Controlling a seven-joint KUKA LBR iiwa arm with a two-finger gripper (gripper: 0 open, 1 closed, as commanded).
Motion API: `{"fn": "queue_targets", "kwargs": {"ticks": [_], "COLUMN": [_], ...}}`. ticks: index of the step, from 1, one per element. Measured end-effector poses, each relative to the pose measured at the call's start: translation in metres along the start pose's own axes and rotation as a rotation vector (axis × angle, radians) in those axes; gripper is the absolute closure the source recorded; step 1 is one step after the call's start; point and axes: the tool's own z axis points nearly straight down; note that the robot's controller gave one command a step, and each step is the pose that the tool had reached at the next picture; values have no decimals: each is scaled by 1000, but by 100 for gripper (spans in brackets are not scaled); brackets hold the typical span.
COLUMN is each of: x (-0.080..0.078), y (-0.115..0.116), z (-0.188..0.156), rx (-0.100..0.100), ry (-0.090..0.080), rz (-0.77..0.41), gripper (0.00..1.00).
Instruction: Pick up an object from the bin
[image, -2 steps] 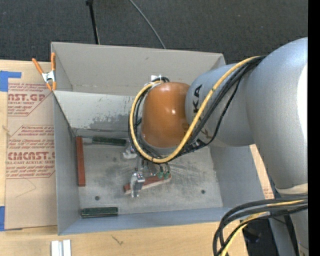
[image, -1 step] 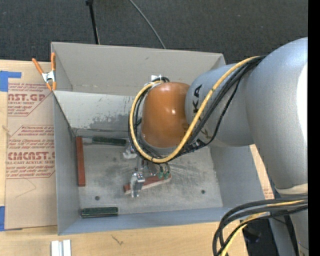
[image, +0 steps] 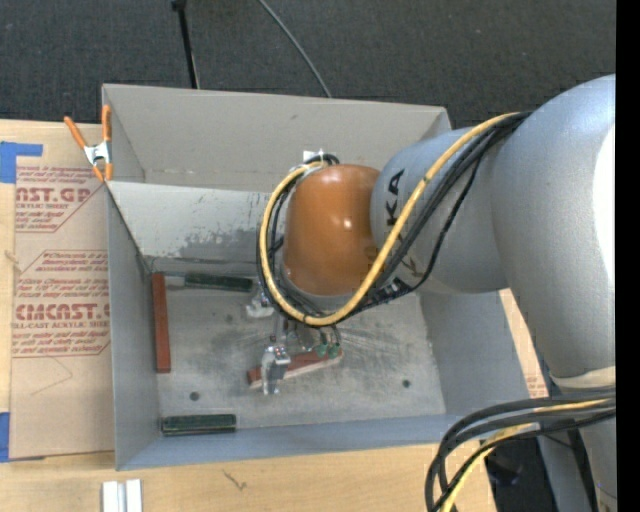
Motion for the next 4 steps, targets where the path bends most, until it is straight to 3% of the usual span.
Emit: {"fn": "queue_targets", "kwargs": {"ticks": [1,2,3,4], "x": [-62,-59,-59,8], "y": [-16,-16,-16,-81], "z": [47,50,50,46], "rx": [-2,-1,-1,2], "ry": [-17,-6,-6,-10], "rz": [-105,-105,-105,-395], "gripper": [100,0,0,100]}}
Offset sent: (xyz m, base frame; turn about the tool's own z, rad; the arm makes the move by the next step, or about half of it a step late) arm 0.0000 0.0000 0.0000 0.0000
